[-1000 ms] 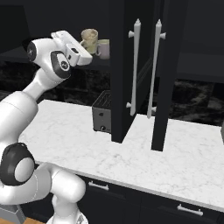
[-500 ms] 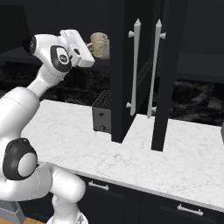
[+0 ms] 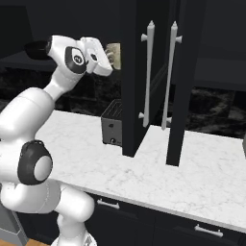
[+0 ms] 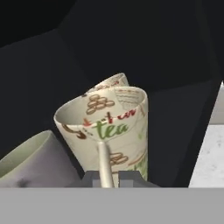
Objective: Gather all objects into one cabinet and sort the glasses and bowls to opposite sides.
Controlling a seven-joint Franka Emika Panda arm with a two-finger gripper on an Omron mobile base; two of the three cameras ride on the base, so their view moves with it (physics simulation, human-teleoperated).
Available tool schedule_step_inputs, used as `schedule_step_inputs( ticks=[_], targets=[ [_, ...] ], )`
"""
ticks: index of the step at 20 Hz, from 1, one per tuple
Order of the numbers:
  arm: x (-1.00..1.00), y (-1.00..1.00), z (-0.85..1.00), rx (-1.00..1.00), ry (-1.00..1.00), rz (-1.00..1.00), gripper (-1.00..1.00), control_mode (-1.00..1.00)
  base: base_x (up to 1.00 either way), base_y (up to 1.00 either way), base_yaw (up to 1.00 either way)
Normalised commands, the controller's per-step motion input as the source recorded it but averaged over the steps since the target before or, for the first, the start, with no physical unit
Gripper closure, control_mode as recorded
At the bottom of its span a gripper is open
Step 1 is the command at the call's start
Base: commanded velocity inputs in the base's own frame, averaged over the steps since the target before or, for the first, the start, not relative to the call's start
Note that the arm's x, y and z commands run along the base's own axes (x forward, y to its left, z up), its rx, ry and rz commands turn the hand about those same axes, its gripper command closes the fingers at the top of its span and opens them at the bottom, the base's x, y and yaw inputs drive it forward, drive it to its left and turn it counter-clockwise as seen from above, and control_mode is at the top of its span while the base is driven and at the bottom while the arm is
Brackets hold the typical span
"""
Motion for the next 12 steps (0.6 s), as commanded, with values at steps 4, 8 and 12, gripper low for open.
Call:
schedule_step_inputs(
  ticks=[4,8,12],
  targets=[
    [0.44,0.0,-0.4,0.0,0.22,0.0,1.0,-1.0,0.0,0.0,0.0],
    [0.5,-0.06,-0.02,-0.01,0.06,0.0,1.0,-1.0,0.0,0.0,0.0],
    [0.29,0.0,-0.01,0.0,0.04,0.0,1.0,-1.0,0.0,0.0,0.0]
  ],
)
